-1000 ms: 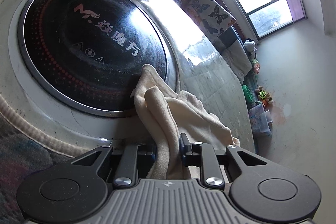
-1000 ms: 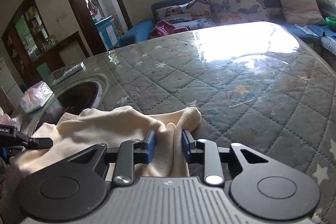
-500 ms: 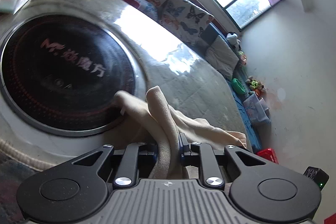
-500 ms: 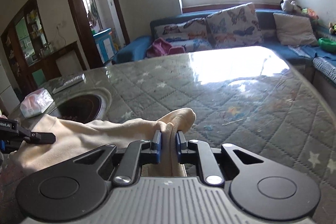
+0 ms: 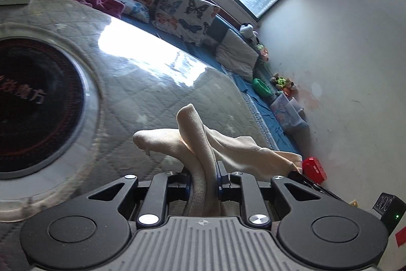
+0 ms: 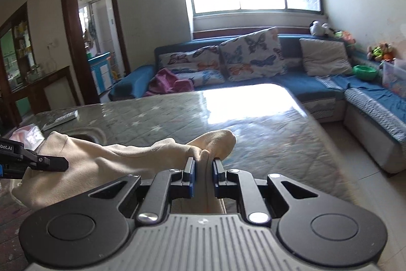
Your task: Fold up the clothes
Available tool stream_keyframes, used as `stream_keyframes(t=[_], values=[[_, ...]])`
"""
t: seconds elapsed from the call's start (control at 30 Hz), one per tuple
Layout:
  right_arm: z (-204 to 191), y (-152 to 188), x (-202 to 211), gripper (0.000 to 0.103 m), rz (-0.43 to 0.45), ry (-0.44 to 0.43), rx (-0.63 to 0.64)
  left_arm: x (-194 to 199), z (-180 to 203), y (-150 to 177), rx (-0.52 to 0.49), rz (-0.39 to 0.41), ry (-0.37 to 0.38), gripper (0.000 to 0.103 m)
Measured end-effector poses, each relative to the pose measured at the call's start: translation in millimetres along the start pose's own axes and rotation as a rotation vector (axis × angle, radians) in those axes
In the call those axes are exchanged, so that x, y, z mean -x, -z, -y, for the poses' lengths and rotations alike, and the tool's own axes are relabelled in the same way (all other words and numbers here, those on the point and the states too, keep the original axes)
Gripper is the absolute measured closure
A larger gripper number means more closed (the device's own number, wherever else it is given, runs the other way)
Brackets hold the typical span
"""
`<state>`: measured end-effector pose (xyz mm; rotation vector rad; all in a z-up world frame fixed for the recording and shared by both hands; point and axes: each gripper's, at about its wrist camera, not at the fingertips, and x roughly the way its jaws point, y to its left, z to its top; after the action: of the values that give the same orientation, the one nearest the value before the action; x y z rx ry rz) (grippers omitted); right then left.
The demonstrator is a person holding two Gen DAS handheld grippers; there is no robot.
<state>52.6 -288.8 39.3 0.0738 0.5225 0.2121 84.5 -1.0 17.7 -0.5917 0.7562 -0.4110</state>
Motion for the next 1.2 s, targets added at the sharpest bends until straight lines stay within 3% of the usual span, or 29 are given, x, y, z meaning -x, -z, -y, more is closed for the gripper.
stream_keyframes(t=[0.57,1.2], values=[[75.6,-15.9,21.1,0.091,0.027,0.166,-0.013,-78.6,73.3,11.6,-0.100,-0.111,0.044,0.084],[119.6,5.9,10.8,0.091,-0.027,0.216,-0.043,-113.1,99.2,30.6,-0.139,-0.190,0.028,0.084]])
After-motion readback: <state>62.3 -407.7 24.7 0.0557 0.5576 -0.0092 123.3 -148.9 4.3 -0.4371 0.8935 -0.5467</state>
